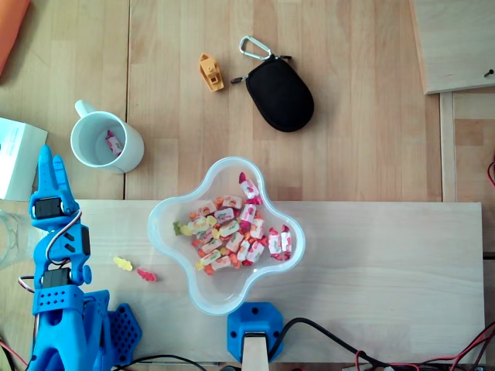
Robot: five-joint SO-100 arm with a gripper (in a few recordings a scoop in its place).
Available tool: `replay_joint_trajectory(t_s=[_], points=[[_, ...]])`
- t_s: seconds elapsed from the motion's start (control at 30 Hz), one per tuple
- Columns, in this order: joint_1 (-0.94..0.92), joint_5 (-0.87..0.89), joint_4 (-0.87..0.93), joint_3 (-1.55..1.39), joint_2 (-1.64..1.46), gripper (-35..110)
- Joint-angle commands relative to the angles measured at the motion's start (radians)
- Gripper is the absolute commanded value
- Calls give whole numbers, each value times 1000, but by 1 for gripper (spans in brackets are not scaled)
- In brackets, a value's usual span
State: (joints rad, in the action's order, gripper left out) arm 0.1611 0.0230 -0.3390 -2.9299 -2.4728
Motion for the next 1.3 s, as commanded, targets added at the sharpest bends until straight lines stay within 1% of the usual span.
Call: replay_joint_trajectory(t_s=[0.0,0.5,0.83,0.9,1.0,1.07,1.13,1.2,1.27], points=[[-221,17,-41,-152,-40,23],[-221,34,-40,-137,-41,23],[-221,258,-37,-11,-43,23],[-219,296,-9,15,-44,23],[-219,342,106,98,-44,23],[-219,357,233,189,-44,23],[-221,376,400,293,-44,23],[-232,382,612,403,-44,23],[-284,416,838,520,-44,23]])
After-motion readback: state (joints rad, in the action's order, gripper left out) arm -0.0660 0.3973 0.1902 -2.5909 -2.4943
